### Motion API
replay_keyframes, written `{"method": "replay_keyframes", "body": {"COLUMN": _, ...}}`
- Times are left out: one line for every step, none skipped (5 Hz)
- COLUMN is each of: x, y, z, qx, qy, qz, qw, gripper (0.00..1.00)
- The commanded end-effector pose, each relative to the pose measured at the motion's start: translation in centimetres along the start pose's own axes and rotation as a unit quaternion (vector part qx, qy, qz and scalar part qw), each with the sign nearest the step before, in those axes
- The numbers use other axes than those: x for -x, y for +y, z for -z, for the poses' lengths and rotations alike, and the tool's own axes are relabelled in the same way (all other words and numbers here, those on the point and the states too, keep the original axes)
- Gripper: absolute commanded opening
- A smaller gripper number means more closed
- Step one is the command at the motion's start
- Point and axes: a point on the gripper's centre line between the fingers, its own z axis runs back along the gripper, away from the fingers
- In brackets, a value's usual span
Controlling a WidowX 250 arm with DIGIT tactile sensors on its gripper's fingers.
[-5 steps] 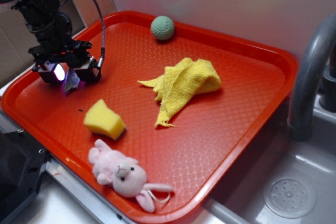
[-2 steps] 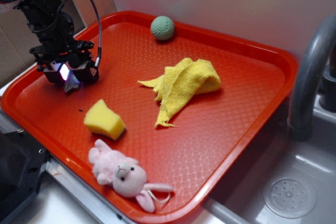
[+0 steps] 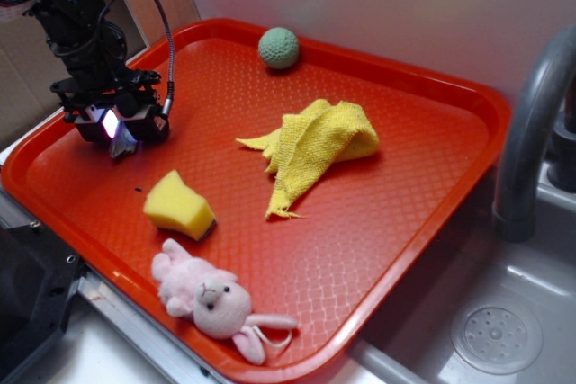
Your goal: Grab the wood chip.
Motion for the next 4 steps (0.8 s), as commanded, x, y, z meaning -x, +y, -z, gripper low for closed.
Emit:
{"method": "replay_keyframes", "body": {"x": 1.0, "y": 1.1, "z": -1.8, "qx": -0.012, "qy": 0.008, "qz": 0.0, "qw": 1.0, "gripper": 0.0}}
{"method": "replay_keyframes", "body": {"x": 0.0, "y": 0.0, "z": -6.3, "qx": 0.004, "qy": -0.02, "qz": -0.01, "qw": 1.0, "gripper": 0.0}}
{"method": "replay_keyframes", "body": {"x": -0.8, "y": -1.3, "z": -11.1, "qx": 0.027, "qy": -0.052, "qz": -0.024, "qw": 0.998, "gripper": 0.0}}
{"method": "replay_keyframes", "body": {"x": -1.4, "y": -2.7, "z": -15.8, "qx": 0.054, "qy": -0.071, "qz": -0.033, "qw": 0.995, "gripper": 0.0}}
